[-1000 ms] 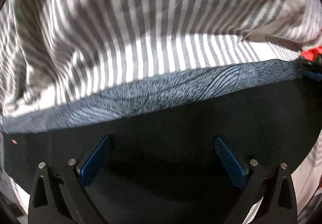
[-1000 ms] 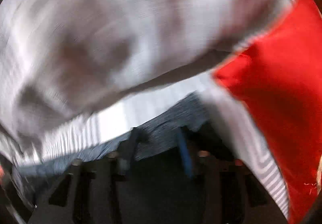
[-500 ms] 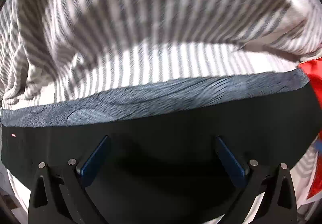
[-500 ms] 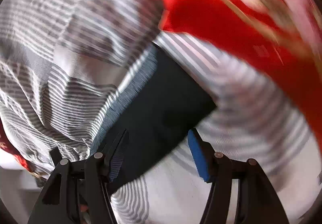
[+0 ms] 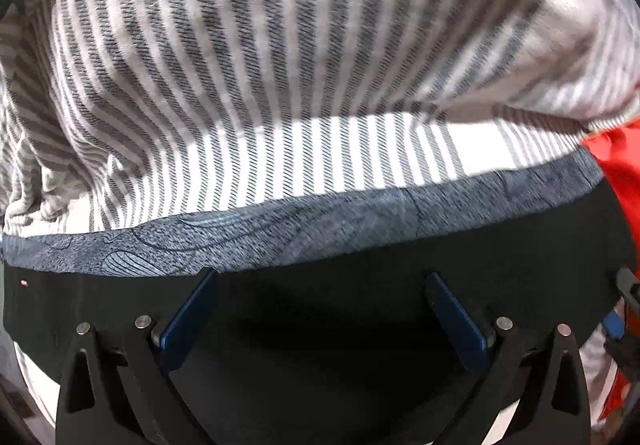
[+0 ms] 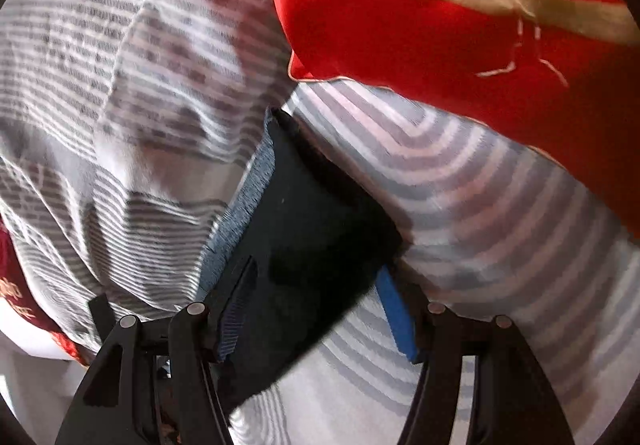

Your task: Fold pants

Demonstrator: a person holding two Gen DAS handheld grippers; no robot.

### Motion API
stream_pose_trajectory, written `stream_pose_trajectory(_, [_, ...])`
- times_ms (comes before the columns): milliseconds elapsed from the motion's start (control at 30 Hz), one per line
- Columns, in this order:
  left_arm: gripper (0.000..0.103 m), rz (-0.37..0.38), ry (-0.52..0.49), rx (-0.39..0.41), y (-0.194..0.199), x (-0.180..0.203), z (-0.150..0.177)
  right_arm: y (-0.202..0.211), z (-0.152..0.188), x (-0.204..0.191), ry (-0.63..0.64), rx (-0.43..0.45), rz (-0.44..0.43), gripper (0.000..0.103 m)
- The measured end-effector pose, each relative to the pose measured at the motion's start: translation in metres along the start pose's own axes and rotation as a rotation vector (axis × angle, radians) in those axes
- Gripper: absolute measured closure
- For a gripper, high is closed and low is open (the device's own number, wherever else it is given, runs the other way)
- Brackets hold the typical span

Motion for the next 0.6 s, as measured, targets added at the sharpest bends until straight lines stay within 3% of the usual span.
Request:
stream_pose_trajectory(200, [0.0, -0.059, 0.072, 0.019, -0.004, -0.026, -0.021, -0.004, 0.005, -0.011, 0.009, -0.03, -0.072, 0.038])
stream_pose_trajectory(300, [0.0, -0.089, 0.014, -0.011, -0.021, -0.017, -0.019, -0.017, 0.003, -0.014, -0.021, -0.037, -0.076, 0.042])
stream_pose_trajectory(333, [0.0, -0.103, -0.019, 0.004, -0.026, -0.012, -0.019, -0.022, 0.003, -0.016, -0.024, -0.037, -0.075, 0.045])
stream_pose_trajectory(367, [0.0, -0.106, -0.028, 0.042, -0.026, -0.011, -0.021, -0.028, 0.003, -0.019, -0.018, -0.046, -0.052, 0.058])
stream_pose_trajectory(467, [0.0, -0.082, -0.023, 0.033, -0.029, -0.012, -0.026, -0.042, 0.007, -0.025, -0.025, -0.083, -0.027, 0.087])
stream_pose_trajectory(600, [0.0, -0.092, -0.011, 0.047, -0.017, -0.037, -0.025, -0.033, 0.006, -0.042, 0.003, -0.08, -0.062, 0.088])
Point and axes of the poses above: each gripper's, at about its wrist camera, not at the fingertips, and y roughly against the way its jaws point, x to its right, z to its underside, the point moved 6 cm from there along -y, roughly the way its jaws point, and after that the axes turned 14 degrees about x, right-handed, at the moved point
